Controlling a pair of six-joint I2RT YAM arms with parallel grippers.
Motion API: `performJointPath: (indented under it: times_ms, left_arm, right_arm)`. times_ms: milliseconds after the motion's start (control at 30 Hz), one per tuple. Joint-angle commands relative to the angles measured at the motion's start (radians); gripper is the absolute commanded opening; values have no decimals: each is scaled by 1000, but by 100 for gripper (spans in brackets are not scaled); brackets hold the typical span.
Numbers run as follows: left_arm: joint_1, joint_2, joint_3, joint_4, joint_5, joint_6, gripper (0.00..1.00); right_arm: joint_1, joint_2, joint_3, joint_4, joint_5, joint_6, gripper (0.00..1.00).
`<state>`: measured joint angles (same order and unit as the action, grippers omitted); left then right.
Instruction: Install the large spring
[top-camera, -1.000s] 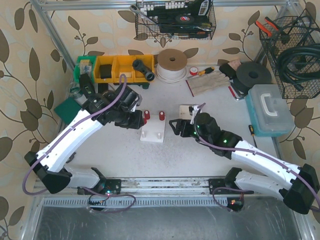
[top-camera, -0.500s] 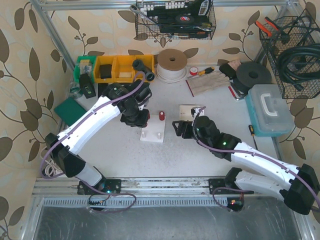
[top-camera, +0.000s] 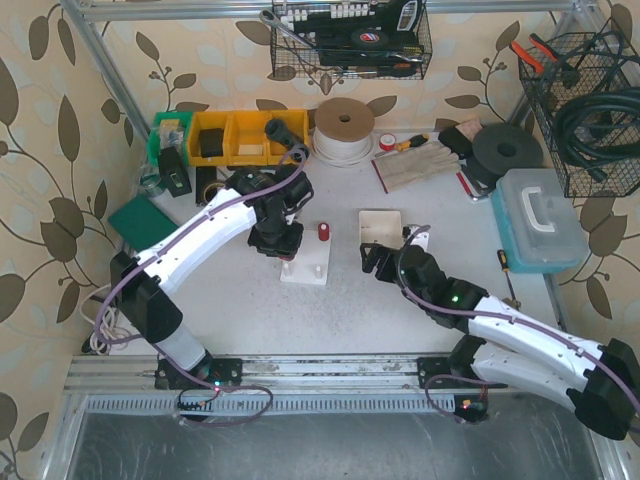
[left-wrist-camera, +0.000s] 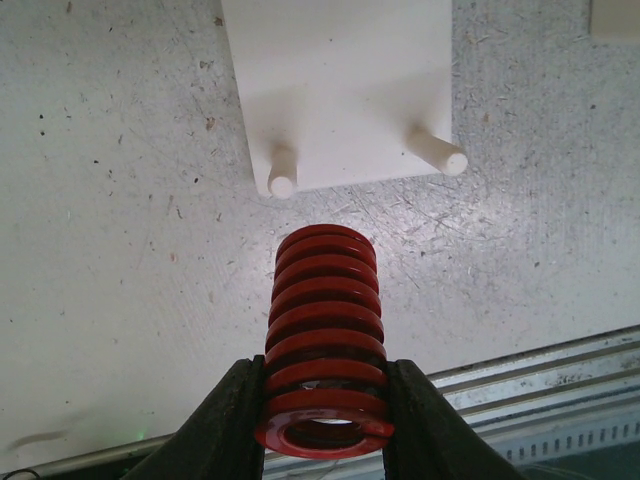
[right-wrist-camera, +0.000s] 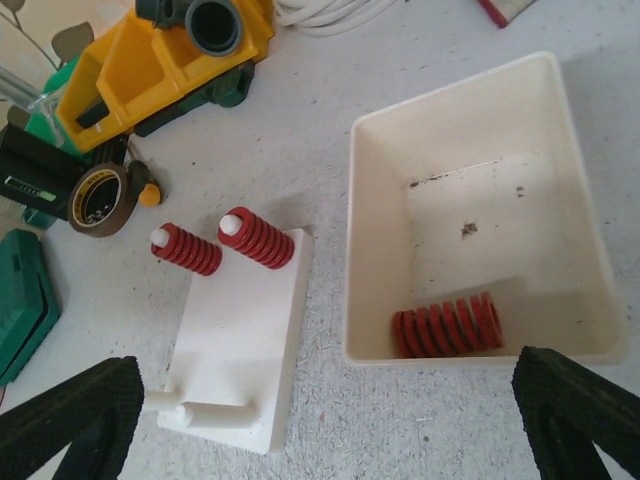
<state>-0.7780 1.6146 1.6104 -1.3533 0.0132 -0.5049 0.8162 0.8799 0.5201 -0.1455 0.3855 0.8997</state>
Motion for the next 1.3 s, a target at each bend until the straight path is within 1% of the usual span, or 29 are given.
performJointPath:
  times_ms: [0, 267, 433, 700, 833, 967, 1267]
  left_arm:
    - [8, 10, 9, -20, -23, 13, 0]
    - [8, 11, -51, 18, -21, -2, 0]
    - [9, 33, -81, 33, -50, 2, 0]
    - [9, 95, -31, 28, -46, 26, 0]
    - [11, 110, -27, 24, -55, 35, 0]
    - [15, 115, -27, 29, -46, 41, 0]
    - [40, 141, -16, 39, -10, 69, 0]
  right_arm:
    - [3, -17, -21, 4, 72, 59, 99]
    - [5, 55, 38, -47, 44, 47, 99]
    - [15, 36, 15, -7, 59, 38, 100]
    - [27, 63, 26, 4, 63, 32, 100]
    - [32, 56, 25, -4, 79, 36, 100]
    - [34, 39, 11, 3, 92, 45, 100]
    - [36, 53, 18, 1, 90, 43, 100]
